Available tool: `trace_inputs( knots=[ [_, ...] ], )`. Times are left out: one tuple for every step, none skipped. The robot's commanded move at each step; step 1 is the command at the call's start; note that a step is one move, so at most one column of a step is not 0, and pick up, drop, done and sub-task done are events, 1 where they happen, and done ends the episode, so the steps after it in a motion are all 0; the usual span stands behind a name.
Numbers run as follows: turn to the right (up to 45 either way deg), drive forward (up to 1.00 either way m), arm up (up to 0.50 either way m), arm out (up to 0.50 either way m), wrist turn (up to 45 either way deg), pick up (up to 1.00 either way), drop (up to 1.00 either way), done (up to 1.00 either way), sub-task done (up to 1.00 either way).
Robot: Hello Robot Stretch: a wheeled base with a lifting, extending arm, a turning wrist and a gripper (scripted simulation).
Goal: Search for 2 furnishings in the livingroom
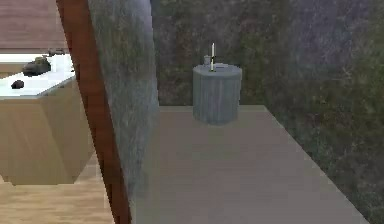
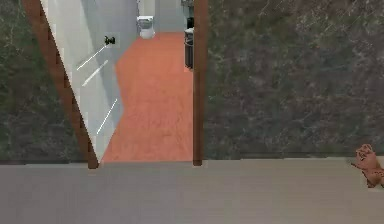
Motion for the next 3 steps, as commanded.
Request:
trace_inputs(
  knots=[
    [0.0, 0.65, 0.00, 0.00, 0.0, 0.00, 0.00, 0.00, 0.00],
    [9.0, 0.00, 0.00, 0.00, 0.0, 0.00, 0.00, 0.00, 0.00],
    [0.0, 1.00, 0.00, 0.00, 0.0, 0.00, 0.00, 0.00, 0.00]
  ],
)
